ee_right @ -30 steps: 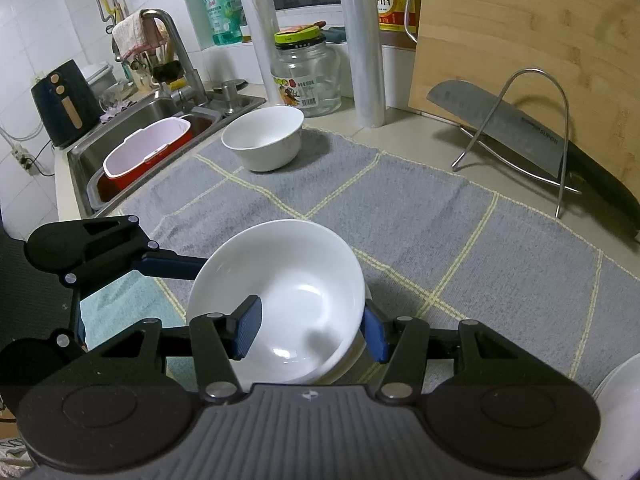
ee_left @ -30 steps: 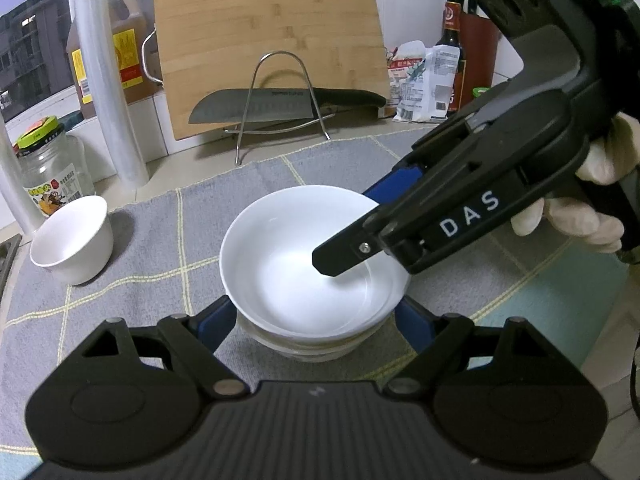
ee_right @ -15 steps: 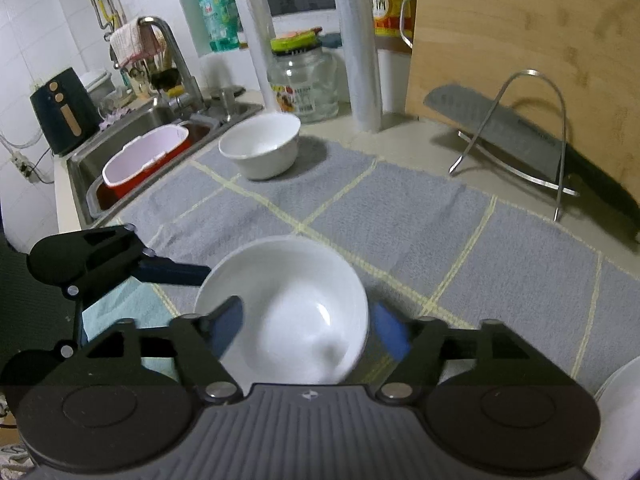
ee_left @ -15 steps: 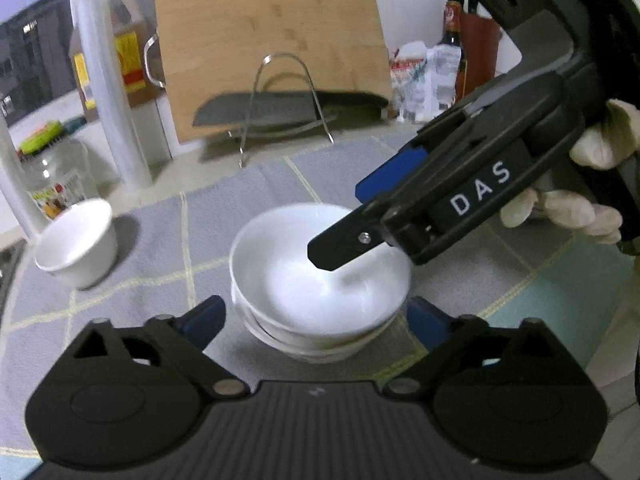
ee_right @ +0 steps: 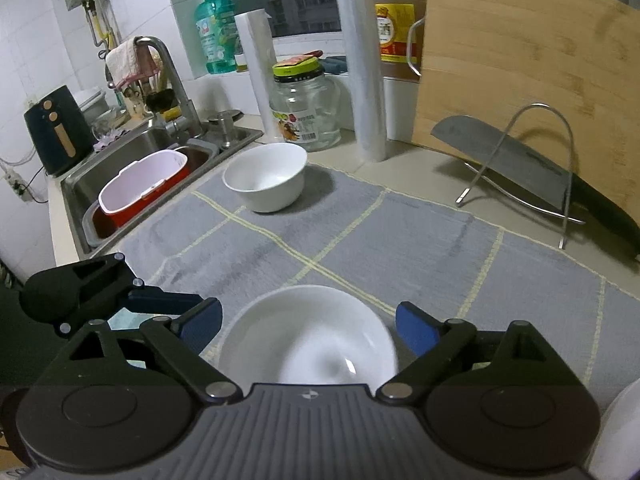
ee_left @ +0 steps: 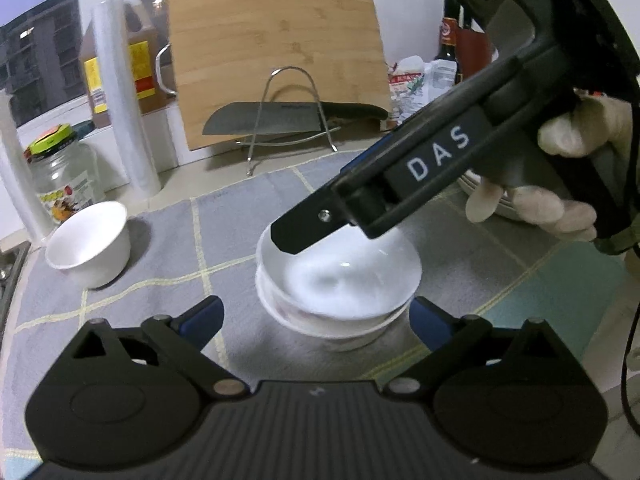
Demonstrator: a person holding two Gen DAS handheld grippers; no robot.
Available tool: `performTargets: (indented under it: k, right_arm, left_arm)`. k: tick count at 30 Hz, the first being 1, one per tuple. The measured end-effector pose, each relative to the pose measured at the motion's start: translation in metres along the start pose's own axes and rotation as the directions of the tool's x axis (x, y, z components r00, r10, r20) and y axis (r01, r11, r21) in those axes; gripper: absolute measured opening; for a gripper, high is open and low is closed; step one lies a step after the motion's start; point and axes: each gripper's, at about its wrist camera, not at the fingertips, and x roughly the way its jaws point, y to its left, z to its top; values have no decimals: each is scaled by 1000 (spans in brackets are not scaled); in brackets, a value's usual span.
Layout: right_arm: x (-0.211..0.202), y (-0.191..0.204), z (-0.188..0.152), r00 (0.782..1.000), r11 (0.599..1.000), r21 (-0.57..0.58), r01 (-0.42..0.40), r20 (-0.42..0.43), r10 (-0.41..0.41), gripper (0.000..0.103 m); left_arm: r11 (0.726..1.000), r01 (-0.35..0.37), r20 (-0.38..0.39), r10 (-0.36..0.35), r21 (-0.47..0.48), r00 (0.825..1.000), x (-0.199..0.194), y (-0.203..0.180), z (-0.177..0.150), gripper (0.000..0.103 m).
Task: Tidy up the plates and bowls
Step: 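Move the left gripper toward the remaining white bowl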
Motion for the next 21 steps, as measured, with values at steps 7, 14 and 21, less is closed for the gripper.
performTargets:
  k: [7, 14, 21]
  right_arm:
    - [15, 19, 7, 999, 999, -39, -38, -14, 38, 100]
    - [22, 24, 21, 992, 987, -102, -122, -2, 123, 103]
    - [30, 29, 32, 999, 993, -115, -15, 43, 20, 103]
  left_arm:
    - [990, -90, -8, 89, -110, 996, -18, 17, -14, 99]
    - [941, -257, -54, 251, -221, 966, -35, 37, -22, 99]
    - [916, -310, -54, 307, -252, 950, -38, 93, -12, 99]
